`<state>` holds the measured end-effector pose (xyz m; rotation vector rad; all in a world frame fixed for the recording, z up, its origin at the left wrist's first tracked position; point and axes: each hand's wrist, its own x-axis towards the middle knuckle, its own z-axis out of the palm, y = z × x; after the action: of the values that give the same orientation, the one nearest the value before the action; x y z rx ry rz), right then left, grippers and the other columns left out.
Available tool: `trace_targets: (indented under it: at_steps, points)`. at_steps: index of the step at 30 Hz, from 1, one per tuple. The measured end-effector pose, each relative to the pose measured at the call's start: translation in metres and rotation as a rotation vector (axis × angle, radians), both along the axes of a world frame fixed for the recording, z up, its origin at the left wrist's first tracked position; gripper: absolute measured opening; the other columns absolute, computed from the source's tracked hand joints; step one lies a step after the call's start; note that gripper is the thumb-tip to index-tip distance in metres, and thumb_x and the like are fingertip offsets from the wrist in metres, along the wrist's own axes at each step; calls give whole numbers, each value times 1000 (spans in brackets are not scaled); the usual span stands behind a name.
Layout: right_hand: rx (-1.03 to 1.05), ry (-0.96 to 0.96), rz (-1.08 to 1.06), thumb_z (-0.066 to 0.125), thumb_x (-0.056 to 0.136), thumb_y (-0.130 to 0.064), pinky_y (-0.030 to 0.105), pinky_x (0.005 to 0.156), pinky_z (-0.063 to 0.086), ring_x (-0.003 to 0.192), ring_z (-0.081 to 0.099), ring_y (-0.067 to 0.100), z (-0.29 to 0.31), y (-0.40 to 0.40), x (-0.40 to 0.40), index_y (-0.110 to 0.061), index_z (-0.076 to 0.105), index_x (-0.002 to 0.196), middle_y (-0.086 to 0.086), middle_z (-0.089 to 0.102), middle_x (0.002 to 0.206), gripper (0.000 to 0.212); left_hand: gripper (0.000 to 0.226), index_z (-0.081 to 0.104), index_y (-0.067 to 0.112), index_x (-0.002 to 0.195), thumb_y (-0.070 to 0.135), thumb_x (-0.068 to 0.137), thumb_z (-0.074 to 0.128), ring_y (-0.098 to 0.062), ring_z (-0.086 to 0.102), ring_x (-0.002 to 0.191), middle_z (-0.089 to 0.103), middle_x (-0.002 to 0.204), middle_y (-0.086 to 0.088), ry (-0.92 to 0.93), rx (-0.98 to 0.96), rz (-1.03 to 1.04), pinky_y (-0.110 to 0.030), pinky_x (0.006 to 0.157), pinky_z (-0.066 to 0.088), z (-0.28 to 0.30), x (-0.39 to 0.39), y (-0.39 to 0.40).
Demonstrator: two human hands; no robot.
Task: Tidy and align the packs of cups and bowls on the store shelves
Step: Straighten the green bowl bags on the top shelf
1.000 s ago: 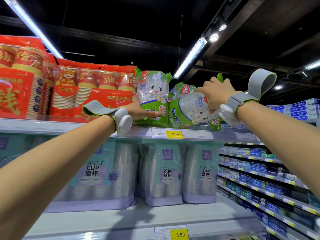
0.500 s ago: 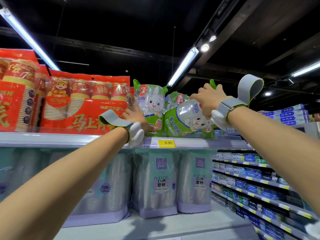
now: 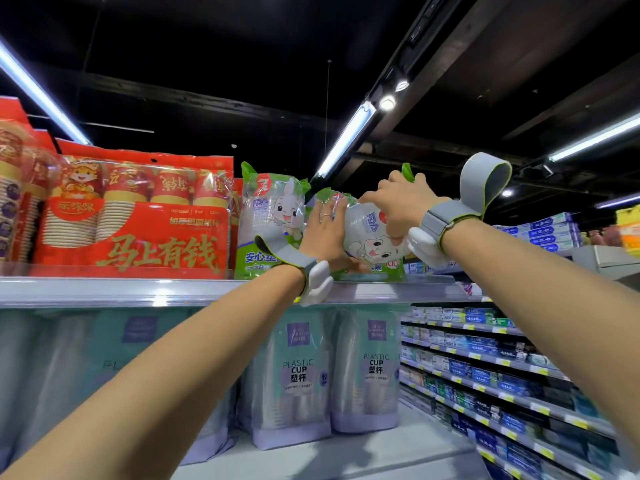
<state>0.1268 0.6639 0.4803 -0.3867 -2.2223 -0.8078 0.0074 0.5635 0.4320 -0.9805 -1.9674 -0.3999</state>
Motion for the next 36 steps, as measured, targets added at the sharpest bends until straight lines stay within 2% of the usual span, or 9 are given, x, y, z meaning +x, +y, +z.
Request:
trace_targets:
  at_steps: [7,11,14,18,21,23,28,32,36]
  points:
    - [209,121,71,65,78,-19,51,106,20,143,14,29,-1,14,5,-30,34,143,7,35,145,73,134,17,16,147,66,42,83,-35,49,125,49,137,-12,-122,127,-114,-51,100,43,5,-5,30]
    - [177,453,252,76,64,-17,51,110,16,148,6,28,-4,35,2,-32,15,150,7,8,159,107,124,36,21,138,78,34,72,-30,52,120,53,129,-5,-145,245,-179,-46,98,47,12,-15,27]
    - [-189,614,409,79,63,-38,51,106,22,145,12,31,-4,40,-5,-32,3,152,6,4,160,117,115,41,20,130,75,35,78,-22,59,113,56,122,1,-274,345,-304,-41,95,53,14,-19,20]
    - [-788,494,677,79,66,-51,55,113,24,143,15,37,1,37,-18,-30,-14,151,9,-4,158,128,102,40,21,124,66,44,85,-12,65,105,63,115,8,-356,351,-394,-29,88,56,14,-19,6]
    - [-1026,510,850,83,62,-50,51,113,29,145,16,37,-1,29,-29,-31,-23,148,13,-6,159,138,77,46,22,125,46,63,87,-3,64,99,63,111,13,-344,309,-457,-10,78,49,13,-16,-5]
    - [-1147,520,922,84,61,-50,53,109,35,144,23,35,-2,22,-36,-31,-29,145,12,4,160,143,72,51,22,128,46,68,84,-5,65,101,66,113,12,-323,301,-476,-16,84,54,13,-11,-13]
    - [-1282,338,1066,87,52,-51,43,102,45,126,51,25,-9,10,-52,-20,15,148,4,52,135,124,62,41,15,138,28,85,72,-5,54,102,49,108,11,-273,167,-452,1,66,42,11,8,-26]
    - [-1263,428,1104,88,52,-49,43,104,45,119,54,22,-14,8,-55,-18,24,142,3,53,129,115,43,49,21,120,21,84,73,-6,57,88,56,100,10,-375,112,-377,-1,61,44,15,12,-44]
    - [-1266,398,1050,81,31,-75,41,105,44,125,52,20,-11,14,-55,-16,27,147,1,50,142,141,60,53,9,130,30,80,77,-23,59,114,60,127,-6,-367,267,-339,-35,96,51,19,-3,-71]
